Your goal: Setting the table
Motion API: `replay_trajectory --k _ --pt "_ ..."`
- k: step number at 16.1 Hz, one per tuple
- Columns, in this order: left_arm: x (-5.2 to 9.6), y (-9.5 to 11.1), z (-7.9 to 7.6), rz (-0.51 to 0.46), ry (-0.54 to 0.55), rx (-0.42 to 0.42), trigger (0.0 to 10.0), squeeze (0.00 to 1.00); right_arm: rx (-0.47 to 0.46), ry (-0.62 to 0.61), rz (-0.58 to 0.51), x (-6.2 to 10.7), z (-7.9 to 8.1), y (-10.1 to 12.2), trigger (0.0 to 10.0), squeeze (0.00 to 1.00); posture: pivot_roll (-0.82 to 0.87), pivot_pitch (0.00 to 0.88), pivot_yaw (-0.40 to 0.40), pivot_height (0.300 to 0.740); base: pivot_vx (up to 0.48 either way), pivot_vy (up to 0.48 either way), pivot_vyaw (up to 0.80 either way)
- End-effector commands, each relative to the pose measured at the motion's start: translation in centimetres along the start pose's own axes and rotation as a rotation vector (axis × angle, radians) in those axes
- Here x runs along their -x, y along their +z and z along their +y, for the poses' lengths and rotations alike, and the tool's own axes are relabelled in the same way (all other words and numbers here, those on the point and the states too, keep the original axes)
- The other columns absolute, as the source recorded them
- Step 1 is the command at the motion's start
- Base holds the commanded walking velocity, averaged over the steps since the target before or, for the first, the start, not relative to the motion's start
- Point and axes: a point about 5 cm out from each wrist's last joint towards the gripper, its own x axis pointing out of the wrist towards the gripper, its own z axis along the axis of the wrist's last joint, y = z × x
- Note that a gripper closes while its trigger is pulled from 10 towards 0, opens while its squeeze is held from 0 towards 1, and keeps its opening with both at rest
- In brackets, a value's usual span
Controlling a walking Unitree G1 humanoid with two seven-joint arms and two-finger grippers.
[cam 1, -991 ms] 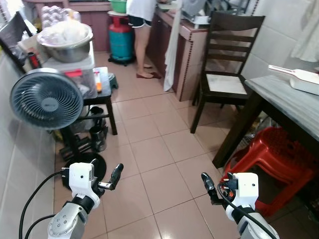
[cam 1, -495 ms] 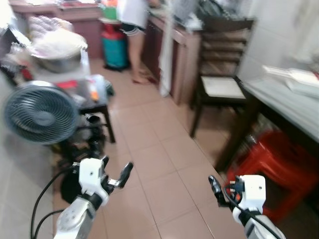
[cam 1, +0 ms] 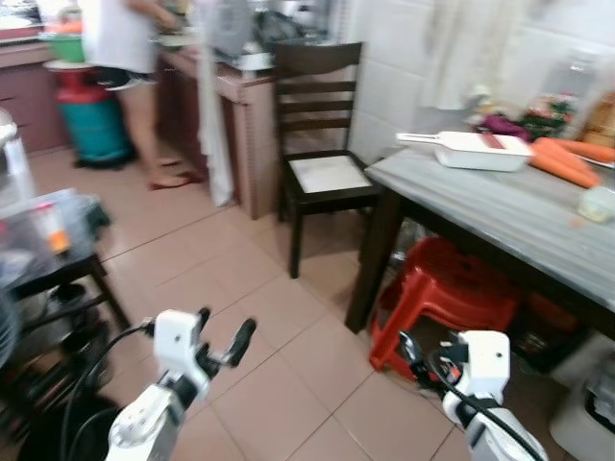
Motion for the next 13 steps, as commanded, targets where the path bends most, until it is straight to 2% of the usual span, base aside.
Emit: replay_trajectory --k 1,8,10,11,12,13 --pt "0.0 0.1 0.5 -0.006 0.012 -0.012 10.0 0.00 0.003 0.014 -0.005 -0.1 0.3 0.3 10.0 0.00 0.02 0.000 -0.025 0.740 0.341 0.000 -0.80" --pt "-0.3 -0.6 1.0 0.007 0.009 -0.020 10.0 0.00 -0.002 0.004 -0.006 -0.1 0.4 0.2 10.0 0.00 0.02 0.000 -0.018 0.740 0.324 0.000 -0.80" --pt "-0.3 -0.6 1.0 0.002 0.015 -0.044 10.0 0.00 0.018 -0.002 -0.032 0.0 0.4 0.6 10.0 0.00 0.02 0.000 -0.021 0.740 0.000 0.000 -0.80" --pt "-0.3 0.0 1.0 -0.047 0.037 -0.061 10.0 0.00 0.037 0.004 -0.069 0.1 0.6 1.4 10.0 0.00 0.02 0.000 -0.021 0.740 0.000 0.000 -0.80" --pt "-0.3 1.2 0.7 -0.116 0.034 -0.076 10.0 0.00 0.036 -0.003 -0.107 0.4 0.5 2.1 10.0 0.00 0.02 0.000 -0.021 0.740 0.000 0.000 0.00" --pt "-0.2 1.8 0.5 -0.145 0.029 -0.084 10.0 0.00 0.044 -0.007 -0.128 0.5 0.5 2.5 10.0 0.00 0.02 0.000 -0.023 0.740 0.000 0.000 0.00"
